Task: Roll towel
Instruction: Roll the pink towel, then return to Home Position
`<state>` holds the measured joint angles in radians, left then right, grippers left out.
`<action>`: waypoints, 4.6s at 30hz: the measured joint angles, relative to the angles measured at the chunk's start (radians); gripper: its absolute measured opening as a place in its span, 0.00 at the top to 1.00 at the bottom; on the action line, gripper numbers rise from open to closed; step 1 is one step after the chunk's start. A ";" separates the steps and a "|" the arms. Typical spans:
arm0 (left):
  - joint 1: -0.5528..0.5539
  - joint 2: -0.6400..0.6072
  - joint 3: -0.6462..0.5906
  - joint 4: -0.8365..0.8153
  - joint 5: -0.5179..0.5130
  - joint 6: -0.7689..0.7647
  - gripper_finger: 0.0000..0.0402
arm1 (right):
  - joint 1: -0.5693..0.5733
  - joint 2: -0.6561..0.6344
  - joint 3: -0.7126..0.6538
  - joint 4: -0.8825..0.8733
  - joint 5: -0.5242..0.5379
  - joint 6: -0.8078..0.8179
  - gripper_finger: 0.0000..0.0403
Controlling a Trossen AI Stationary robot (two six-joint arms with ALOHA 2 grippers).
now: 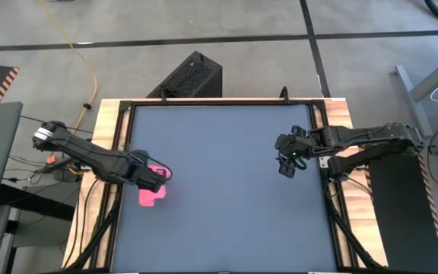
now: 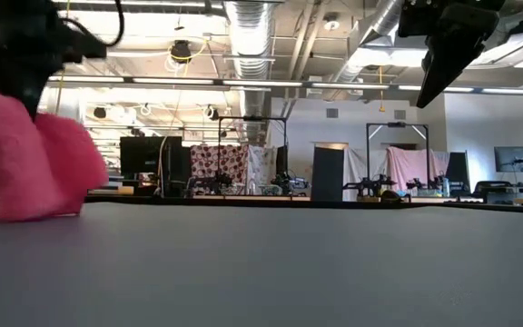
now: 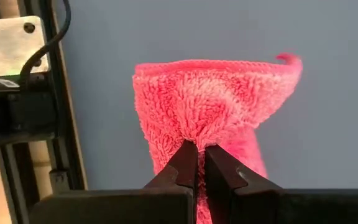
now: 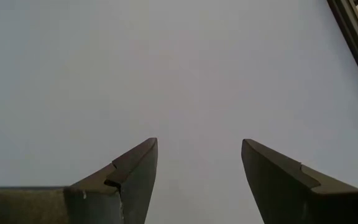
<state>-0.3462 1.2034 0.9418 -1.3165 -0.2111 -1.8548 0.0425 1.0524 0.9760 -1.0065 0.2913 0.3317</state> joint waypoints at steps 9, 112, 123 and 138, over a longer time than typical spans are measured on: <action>0.000 0.228 -0.057 0.333 0.039 0.076 1.00 | 0.001 0.000 0.000 -0.002 -0.002 0.000 0.35; -0.012 -1.200 -0.779 1.091 -0.604 1.257 0.45 | 0.025 -0.840 -0.393 0.334 0.119 0.178 0.35; -0.012 -1.180 -0.778 1.169 -0.263 1.403 0.45 | 0.021 -0.830 -0.393 0.283 0.103 0.119 0.35; -0.009 -1.203 -0.822 1.277 -0.083 1.685 0.45 | 0.022 -0.857 -0.574 0.622 -0.067 -0.125 0.35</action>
<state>-0.3556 0.0007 0.1194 -0.0398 -0.2937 -0.1698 0.0644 0.1953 0.4017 -0.3843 0.2245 0.2067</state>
